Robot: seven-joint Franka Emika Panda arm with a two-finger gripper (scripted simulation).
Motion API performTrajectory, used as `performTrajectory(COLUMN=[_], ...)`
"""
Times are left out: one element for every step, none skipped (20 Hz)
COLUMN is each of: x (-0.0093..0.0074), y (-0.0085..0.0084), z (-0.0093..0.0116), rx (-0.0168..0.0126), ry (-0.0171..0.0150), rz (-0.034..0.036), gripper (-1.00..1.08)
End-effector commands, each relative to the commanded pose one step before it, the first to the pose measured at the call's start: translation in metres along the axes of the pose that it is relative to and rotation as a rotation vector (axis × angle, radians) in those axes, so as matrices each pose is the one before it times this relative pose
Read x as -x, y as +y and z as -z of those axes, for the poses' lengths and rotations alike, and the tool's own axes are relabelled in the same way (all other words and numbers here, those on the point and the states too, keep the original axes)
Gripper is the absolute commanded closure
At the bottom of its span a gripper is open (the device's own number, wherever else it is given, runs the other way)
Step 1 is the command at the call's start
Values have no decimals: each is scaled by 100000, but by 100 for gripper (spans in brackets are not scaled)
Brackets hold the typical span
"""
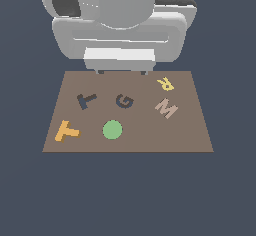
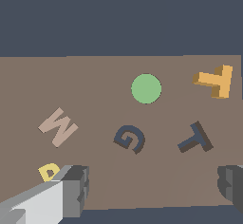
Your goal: Insert a designated object into the corresponding slot on a board.
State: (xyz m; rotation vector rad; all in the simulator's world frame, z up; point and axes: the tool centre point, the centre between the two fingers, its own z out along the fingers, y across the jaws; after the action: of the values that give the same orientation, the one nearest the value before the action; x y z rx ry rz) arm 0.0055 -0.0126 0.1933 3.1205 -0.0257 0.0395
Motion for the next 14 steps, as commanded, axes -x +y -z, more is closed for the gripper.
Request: performTrajectory(x=[0, -13, -40, -65, -91, -117, -143, -169, -194, -219, -244, -269, -293, -317], y=[1, 6, 79, 91, 139, 176, 215, 261, 291, 332, 370, 404, 440, 475], z=[0, -18, -62, -98, -139, -178, -217, -256, -293, -332, -369, -405, -441, -476], rx=[0, 0, -5, -7, -11, -14, -17, -22, -25, -29, -33, -38, -43, -48], ry=[0, 0, -15, -15, -24, -30, -37, -46, -51, -58, -65, -71, -78, -85], rz=[0, 0, -96, -96, -152, -192, -236, -289, -319, -366, -408, -446, -485, -526], gripper=[-92, -92, -92, -92, -92, -92, -92, -92, -92, -92, -92, -92, -92, -92])
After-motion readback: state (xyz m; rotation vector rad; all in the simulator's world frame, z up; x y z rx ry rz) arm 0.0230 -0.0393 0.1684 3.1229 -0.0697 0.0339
